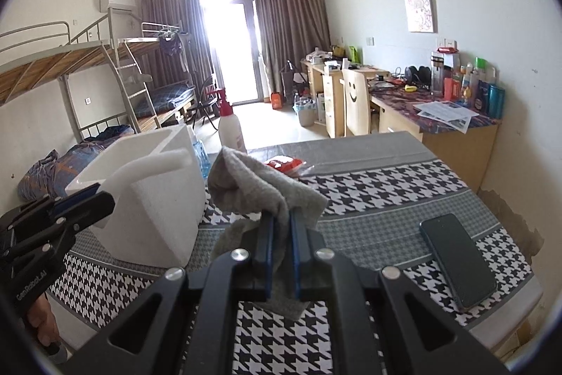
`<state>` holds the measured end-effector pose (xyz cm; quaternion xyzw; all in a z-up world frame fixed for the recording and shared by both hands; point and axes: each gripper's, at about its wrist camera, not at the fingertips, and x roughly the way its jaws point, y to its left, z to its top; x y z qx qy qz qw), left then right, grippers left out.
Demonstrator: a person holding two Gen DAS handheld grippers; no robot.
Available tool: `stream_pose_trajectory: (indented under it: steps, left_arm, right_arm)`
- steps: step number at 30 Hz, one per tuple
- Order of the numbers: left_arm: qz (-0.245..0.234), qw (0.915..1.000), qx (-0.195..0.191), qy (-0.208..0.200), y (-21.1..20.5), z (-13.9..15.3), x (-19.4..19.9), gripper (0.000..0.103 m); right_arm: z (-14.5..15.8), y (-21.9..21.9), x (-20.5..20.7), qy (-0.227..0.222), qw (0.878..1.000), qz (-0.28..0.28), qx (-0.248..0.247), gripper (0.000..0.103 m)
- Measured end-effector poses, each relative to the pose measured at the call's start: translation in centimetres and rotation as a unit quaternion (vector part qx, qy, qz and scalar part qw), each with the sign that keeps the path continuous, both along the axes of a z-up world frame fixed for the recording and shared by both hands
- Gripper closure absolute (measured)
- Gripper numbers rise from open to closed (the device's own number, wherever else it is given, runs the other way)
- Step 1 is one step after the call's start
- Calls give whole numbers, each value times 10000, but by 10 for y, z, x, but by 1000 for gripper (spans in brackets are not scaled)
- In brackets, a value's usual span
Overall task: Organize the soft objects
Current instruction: 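Carry the white stick with the left tool while the right tool carries the grey cloth over the foam box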
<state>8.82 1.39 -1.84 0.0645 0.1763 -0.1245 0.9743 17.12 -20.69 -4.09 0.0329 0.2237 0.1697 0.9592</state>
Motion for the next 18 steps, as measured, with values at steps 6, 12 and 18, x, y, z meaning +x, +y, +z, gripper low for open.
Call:
stream_pose_trajectory:
  steps: [6,12,18]
  left_arm:
    - [47,10000,-25,-52,0,7,7,87]
    - [77,9999,-19,-100,-2,11,10,87]
    - [145,9998,-44,-139,3,14,13,87]
  right_arm:
    - [4,-1,4,-54,10000,38,20,92]
    - [8,-2,7,-85,9999,64,47,92]
    - [14,-1,9,-115,9998,159,84,92]
